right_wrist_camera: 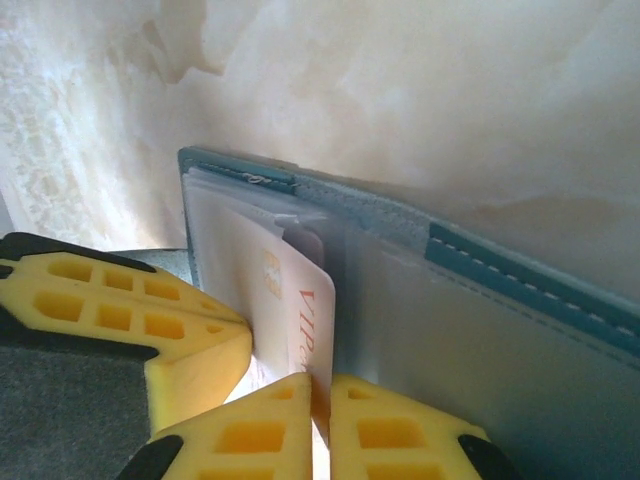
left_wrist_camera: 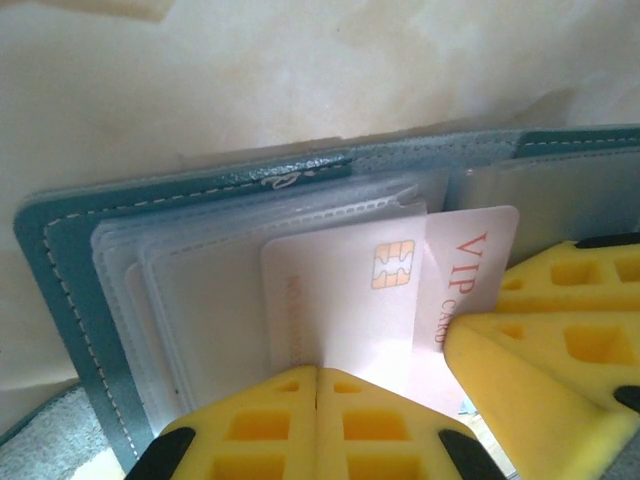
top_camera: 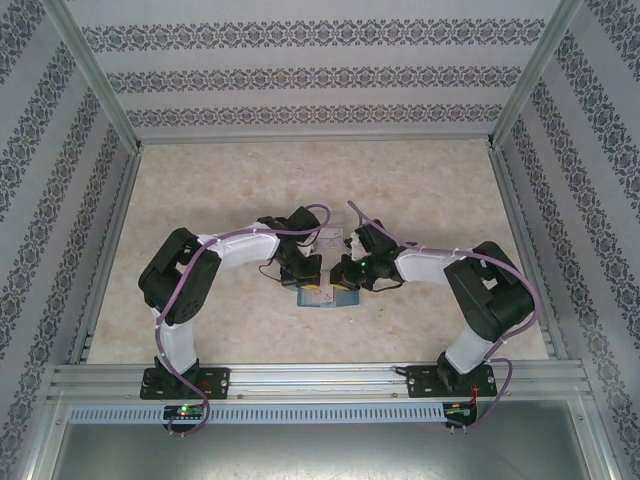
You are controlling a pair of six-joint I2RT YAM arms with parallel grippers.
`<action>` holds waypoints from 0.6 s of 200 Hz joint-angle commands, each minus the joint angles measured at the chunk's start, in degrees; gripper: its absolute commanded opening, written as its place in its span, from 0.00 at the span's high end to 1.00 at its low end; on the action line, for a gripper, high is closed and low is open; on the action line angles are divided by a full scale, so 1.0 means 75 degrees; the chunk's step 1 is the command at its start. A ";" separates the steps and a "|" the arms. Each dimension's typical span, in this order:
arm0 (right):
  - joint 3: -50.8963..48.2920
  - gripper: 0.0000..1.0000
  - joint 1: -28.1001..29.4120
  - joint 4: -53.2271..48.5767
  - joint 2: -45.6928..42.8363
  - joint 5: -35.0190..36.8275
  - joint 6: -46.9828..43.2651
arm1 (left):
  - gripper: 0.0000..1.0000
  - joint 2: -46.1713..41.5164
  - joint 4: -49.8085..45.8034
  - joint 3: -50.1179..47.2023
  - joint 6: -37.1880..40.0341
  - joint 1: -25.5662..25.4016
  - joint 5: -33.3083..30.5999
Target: Take the credit cards out of the card holder
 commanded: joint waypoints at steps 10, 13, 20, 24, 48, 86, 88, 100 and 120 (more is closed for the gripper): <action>-0.0062 0.92 -0.0053 0.0129 -0.0265 -0.0079 -0.0080 | 0.97 0.0034 -0.0394 -0.0072 -0.0015 -0.0089 -0.0370; -0.0062 0.92 -0.0049 0.0085 -0.0271 -0.0044 -0.0099 | 0.97 0.0034 -0.0395 -0.0077 -0.0008 -0.0087 -0.0363; -0.0051 0.93 -0.0064 -0.0019 -0.0277 0.0039 -0.0160 | 0.97 0.0032 -0.0398 -0.0087 -0.0015 -0.0084 -0.0366; -0.0051 0.93 -0.0070 -0.0073 -0.0280 0.0084 -0.0194 | 0.97 0.0034 -0.0397 -0.0088 -0.0009 -0.0093 -0.0371; -0.0027 0.94 -0.0089 -0.0440 -0.0333 0.0367 -0.0427 | 0.96 0.0045 -0.0394 -0.0099 -0.0020 -0.0084 -0.0374; 0.0099 0.95 -0.0121 -0.1104 -0.0444 0.0790 -0.0775 | 0.96 0.0073 -0.0420 -0.0078 -0.0023 -0.0084 -0.0368; 0.0101 0.95 -0.0122 -0.1125 -0.0450 0.0803 -0.0793 | 0.96 0.0076 -0.0420 -0.0079 -0.0020 -0.0084 -0.0364; 0.0142 0.95 -0.0134 -0.1310 -0.0498 0.0921 -0.0887 | 0.96 0.0081 -0.0420 -0.0073 -0.0026 -0.0084 -0.0362; 0.0206 0.95 -0.0169 -0.1579 -0.0568 0.1043 -0.1045 | 0.96 0.0099 -0.0407 -0.0068 -0.0019 -0.0090 -0.0362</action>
